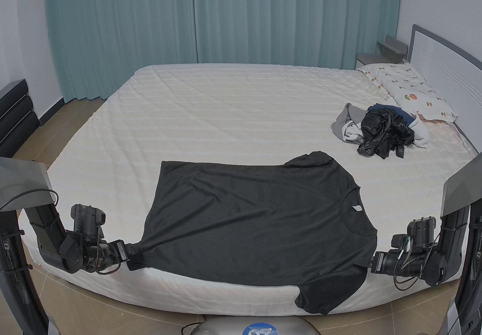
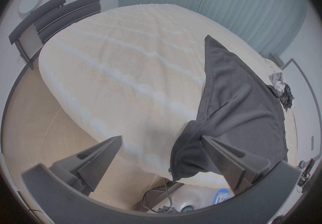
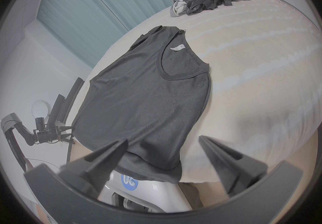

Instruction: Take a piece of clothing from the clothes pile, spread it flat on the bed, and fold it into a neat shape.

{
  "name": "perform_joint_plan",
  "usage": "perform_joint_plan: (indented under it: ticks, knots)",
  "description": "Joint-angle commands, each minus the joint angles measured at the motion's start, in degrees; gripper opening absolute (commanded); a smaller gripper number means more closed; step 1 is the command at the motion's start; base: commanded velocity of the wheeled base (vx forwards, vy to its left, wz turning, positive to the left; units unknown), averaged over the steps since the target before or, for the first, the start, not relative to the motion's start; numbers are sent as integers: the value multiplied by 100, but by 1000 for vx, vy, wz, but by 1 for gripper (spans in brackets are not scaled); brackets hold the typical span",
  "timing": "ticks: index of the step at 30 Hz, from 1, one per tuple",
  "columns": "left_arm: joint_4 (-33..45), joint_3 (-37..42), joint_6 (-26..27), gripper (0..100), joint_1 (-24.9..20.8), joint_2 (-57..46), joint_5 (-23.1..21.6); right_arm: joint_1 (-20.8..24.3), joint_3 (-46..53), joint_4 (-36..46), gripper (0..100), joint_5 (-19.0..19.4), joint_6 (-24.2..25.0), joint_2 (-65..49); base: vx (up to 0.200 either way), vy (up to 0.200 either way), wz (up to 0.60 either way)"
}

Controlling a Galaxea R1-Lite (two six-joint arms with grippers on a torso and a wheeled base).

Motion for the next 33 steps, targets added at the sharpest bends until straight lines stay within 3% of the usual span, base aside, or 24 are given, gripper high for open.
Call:
perform_joint_plan:
  ticks: [1,5,11,17,21,26,27,33]
  knots:
    - [0,10,-3,100,-4,4,-27,-200,7,-17,0,-16,-25,32,0,0,0]
    - [0,54,-3,100,-4,-49,-141,-393,60,-17,0,-16,-69,-82,0,0,0]
    - [334,1,-65,100,-13,-216,-651,-534,95,-17,0,-8,-174,-126,0,0,0]
    - [501,-52,-153,100,-39,-234,-1003,-771,200,-8,0,27,-561,-126,0,0,0]
    - [483,-157,-416,100,-48,-242,-1126,-859,209,-8,0,36,-667,-126,0,0,0]
    - [492,-597,-1146,100,-74,-172,-1249,-841,218,-8,0,36,-825,-38,0,0,0]
    - [501,-641,-1251,100,-74,-172,-1258,-833,209,-8,100,36,-825,-47,0,0,0]
    - [483,-667,-1287,100,-74,-172,-1266,-859,200,-34,100,115,-746,-205,0,0,0]
